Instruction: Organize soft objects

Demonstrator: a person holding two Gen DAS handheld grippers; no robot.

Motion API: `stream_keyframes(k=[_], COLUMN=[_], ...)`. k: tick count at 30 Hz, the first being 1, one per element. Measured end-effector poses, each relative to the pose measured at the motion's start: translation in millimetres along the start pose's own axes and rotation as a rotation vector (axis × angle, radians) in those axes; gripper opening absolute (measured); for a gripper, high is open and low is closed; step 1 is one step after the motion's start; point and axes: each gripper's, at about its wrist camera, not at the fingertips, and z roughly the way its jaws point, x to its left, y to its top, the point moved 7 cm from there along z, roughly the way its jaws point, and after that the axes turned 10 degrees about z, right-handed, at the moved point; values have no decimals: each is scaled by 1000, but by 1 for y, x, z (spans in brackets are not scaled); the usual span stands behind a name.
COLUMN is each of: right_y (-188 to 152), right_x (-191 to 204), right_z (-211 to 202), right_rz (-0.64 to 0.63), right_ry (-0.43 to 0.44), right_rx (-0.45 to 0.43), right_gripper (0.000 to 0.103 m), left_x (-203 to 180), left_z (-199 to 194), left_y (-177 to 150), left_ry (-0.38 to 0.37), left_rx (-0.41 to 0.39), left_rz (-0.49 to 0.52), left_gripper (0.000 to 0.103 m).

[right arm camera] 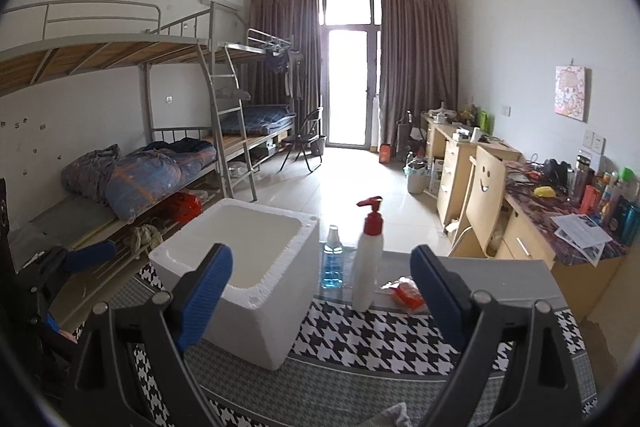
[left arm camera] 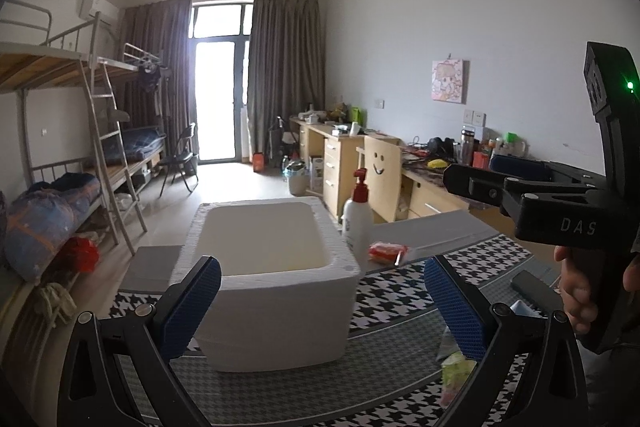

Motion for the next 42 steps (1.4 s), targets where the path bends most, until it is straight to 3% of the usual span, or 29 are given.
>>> stream_keyframes(k=[27, 34, 42], right_y=[-31, -42, -56], right_x=[-41, -55, -71], right_z=[-52, -68, -81], right_rz=[24, 38, 72], right_ry=[-136, -168, -204], right_rx=[-55, -58, -69], right_gripper=[93, 93, 93], left_x=[-38, -48, -68], left_z=[-2, -12, -14], left_y=[-15, -18, -19], left_ry=[-90, -82, -128], left_rx=[20, -2, -25], left_rz=[12, 39, 64], left_gripper=[102, 102, 102])
